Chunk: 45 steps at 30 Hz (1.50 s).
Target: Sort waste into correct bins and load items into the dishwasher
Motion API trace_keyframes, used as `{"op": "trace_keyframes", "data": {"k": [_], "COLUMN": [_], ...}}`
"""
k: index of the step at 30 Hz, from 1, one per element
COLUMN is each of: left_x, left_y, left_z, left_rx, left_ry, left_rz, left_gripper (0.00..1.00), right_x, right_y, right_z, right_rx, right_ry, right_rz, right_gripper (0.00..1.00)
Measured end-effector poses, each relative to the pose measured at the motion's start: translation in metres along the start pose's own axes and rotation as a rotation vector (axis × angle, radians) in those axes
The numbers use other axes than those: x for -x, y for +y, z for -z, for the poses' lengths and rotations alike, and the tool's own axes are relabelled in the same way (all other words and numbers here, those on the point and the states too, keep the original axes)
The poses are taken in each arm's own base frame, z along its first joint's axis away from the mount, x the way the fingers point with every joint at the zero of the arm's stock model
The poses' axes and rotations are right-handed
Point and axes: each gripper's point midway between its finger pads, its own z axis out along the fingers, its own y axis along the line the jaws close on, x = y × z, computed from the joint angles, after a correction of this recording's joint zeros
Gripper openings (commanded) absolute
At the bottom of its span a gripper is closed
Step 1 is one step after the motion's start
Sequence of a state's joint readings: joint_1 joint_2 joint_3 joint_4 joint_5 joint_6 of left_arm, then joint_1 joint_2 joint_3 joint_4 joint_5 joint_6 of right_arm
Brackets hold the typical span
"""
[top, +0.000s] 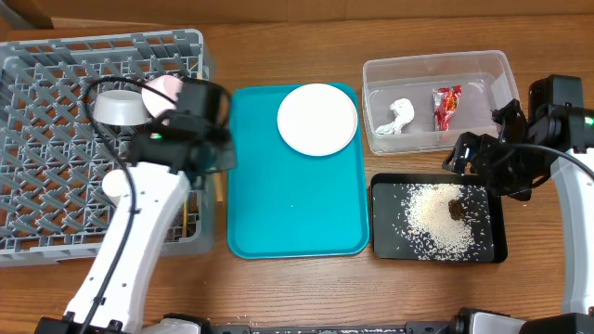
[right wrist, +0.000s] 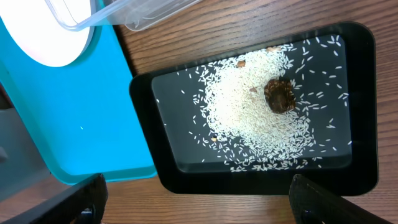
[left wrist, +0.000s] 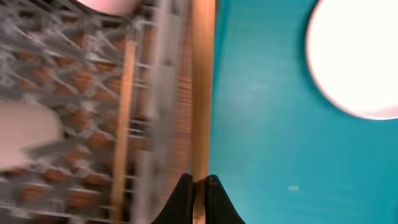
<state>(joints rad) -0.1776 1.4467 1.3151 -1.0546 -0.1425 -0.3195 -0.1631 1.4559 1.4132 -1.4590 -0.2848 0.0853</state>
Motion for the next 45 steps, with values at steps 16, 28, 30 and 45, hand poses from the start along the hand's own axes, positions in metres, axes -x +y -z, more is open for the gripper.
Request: {"op": "trace_keyframes", "data": {"k": [16,28,30,45], "left_x": [-0.001,-0.014,-0.022,-0.094], "left_y": [0.041,-0.007,-0.028,-0.145], "left_z": [-0.049,-0.044,-0.04,-0.055], "left_rx": [0.08,-0.143,-0.194,-0.156], "left_ry": [0.137,0.184,0.201,0.309], "left_rz": [-0.12,-0.124,-0.159,-0.228], "left_gripper": [0.49,0.53,0.52,0.48], "right_x": [0.0,0.0,0.001,0.001], "right_y": [0.0,0.0,0.0,0.0], "right_z": [0.0,0.0,0.0,0.0], "right_rx": [0.0,0.0,0.001,0.0], "right_ry": [0.0,-0.002,-0.003,-0.003], "right_rz": [0.0,0.0,0.001,0.001], "right_gripper": [0.95,0.95,0.95,0.95]}}
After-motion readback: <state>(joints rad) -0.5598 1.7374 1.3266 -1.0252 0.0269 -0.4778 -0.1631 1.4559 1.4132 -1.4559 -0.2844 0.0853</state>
